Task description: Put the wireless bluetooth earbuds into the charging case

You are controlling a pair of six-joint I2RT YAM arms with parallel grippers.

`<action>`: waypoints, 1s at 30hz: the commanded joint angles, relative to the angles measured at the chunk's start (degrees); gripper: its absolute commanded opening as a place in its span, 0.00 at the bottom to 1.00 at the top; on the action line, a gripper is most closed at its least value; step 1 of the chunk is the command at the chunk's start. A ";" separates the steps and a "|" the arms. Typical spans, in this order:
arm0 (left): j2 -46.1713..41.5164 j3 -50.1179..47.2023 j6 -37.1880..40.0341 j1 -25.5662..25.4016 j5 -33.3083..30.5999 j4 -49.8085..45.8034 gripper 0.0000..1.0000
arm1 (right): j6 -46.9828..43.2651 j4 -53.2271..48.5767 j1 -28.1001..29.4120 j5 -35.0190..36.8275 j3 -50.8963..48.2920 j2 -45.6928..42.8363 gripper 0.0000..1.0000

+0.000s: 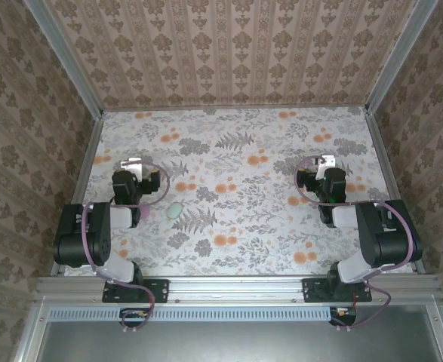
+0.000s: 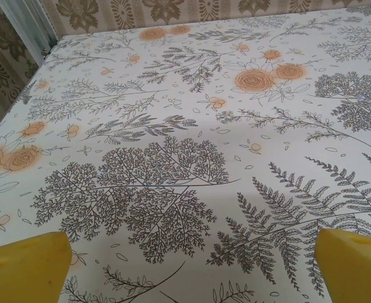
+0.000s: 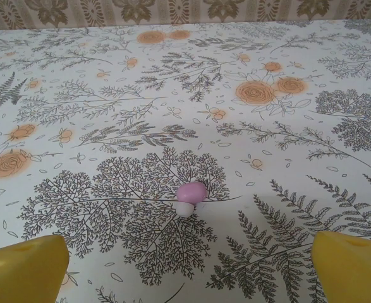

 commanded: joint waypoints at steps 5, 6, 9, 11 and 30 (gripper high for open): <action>-0.14 1.01 0.53 0.36 0.95 -0.22 1.00 | -0.07 1.16 0.24 0.53 1.01 -0.10 1.00; -0.11 1.01 0.53 0.38 0.94 -0.28 1.00 | -0.09 1.16 0.19 0.53 1.01 -0.08 1.00; -0.23 0.92 0.52 0.31 0.93 -0.22 1.00 | -0.07 1.10 0.20 0.53 1.10 -0.04 1.00; -0.18 0.92 0.52 0.34 0.94 -0.22 1.00 | 0.05 0.78 0.10 0.36 1.28 0.05 1.00; -1.25 1.40 1.26 0.28 2.38 -1.67 1.00 | -0.76 -2.39 0.57 -0.06 2.57 -1.63 1.00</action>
